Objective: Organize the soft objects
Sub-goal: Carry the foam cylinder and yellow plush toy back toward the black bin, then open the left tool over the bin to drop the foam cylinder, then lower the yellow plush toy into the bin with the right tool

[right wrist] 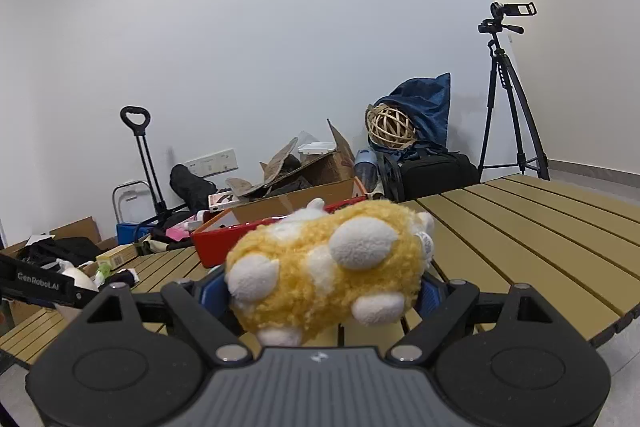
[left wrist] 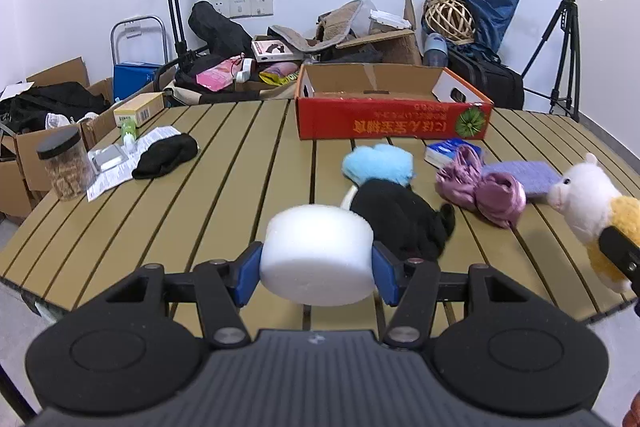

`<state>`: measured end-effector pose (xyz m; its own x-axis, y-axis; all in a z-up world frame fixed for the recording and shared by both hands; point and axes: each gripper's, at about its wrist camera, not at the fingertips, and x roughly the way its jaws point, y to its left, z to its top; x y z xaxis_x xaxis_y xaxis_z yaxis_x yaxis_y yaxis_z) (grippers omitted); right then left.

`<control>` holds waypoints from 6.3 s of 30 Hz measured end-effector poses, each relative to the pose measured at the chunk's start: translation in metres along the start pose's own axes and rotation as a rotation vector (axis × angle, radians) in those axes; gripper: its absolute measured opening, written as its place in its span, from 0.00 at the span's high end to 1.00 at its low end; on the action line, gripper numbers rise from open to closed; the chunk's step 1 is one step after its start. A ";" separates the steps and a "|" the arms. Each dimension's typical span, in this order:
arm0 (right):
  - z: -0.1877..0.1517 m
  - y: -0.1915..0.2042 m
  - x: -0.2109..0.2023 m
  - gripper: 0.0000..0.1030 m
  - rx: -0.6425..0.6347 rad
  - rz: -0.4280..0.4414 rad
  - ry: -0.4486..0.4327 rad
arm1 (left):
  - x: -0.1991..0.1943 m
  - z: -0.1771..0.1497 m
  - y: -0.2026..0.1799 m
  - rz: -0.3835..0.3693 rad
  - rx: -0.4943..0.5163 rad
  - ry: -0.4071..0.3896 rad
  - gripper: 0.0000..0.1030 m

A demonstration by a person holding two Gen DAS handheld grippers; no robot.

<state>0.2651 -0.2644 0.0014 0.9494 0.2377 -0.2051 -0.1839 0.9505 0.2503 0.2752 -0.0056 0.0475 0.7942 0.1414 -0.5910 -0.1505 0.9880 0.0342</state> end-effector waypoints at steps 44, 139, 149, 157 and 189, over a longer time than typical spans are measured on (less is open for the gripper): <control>-0.152 0.044 -0.111 0.16 -0.150 0.022 0.475 | -0.046 -0.178 0.006 -0.150 0.120 0.215 0.45; -0.141 -0.060 -0.029 0.16 -0.032 -0.415 0.539 | 0.160 -0.187 -0.083 -0.076 0.046 0.733 0.00; -0.142 -0.056 -0.029 0.16 -0.036 -0.408 0.537 | 0.157 -0.187 -0.081 -0.079 0.060 0.734 0.00; -0.143 -0.044 -0.024 0.16 -0.051 -0.378 0.540 | 0.152 -0.182 -0.070 -0.075 0.056 0.724 0.00; -0.172 0.083 0.037 0.16 -0.186 -0.123 0.599 | 0.121 -0.165 0.071 0.006 -0.091 0.681 0.00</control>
<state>0.2415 -0.1425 -0.1480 0.6692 0.1443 -0.7290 -0.1751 0.9840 0.0341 0.2635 0.0716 -0.1550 0.2508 0.0471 -0.9669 -0.2258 0.9741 -0.0111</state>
